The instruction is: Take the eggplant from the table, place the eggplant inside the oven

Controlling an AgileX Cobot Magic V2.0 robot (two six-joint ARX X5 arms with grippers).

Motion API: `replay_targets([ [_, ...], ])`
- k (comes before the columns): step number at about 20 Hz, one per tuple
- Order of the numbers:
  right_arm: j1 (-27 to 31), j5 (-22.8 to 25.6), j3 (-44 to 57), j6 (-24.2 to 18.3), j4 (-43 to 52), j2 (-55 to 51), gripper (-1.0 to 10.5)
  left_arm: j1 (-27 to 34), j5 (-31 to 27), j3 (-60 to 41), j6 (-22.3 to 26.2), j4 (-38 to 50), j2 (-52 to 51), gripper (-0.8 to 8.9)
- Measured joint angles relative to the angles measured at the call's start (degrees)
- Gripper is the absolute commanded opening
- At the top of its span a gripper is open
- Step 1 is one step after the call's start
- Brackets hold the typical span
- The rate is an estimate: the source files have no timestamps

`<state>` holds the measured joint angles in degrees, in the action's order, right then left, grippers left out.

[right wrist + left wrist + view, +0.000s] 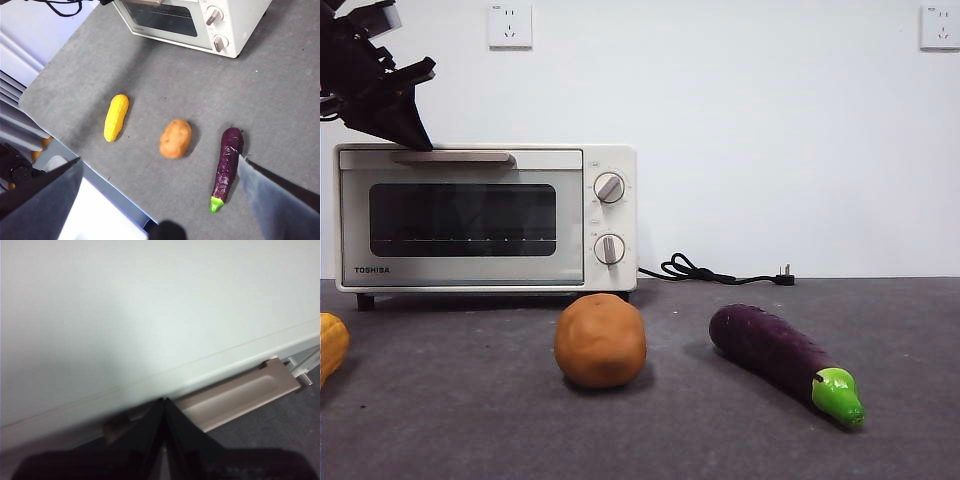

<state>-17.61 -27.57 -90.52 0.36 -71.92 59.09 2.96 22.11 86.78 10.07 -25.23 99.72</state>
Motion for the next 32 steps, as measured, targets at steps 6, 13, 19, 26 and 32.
replay_targets([
  [6,0.00,0.00,0.00,-0.02,1.46,0.00,5.7,-1.09,2.60,0.44,0.85,-2.38,0.20,-0.06],
  [13,0.00,0.00,0.00,-0.90,1.62,0.00,5.7,-3.78,3.10,0.96,2.38,-5.88,0.00,-0.06],
  [19,0.00,0.00,0.00,-1.49,1.62,0.00,5.7,-5.64,3.91,1.03,2.62,-9.44,-0.37,-0.06],
  [26,0.00,0.00,0.00,-1.70,1.64,0.00,5.7,-8.09,4.52,1.03,3.26,-15.82,-0.52,-0.06],
  [32,0.00,0.00,0.00,-1.73,1.70,0.00,5.7,-10.43,4.11,-0.31,5.40,-23.19,-0.39,-0.06],
])
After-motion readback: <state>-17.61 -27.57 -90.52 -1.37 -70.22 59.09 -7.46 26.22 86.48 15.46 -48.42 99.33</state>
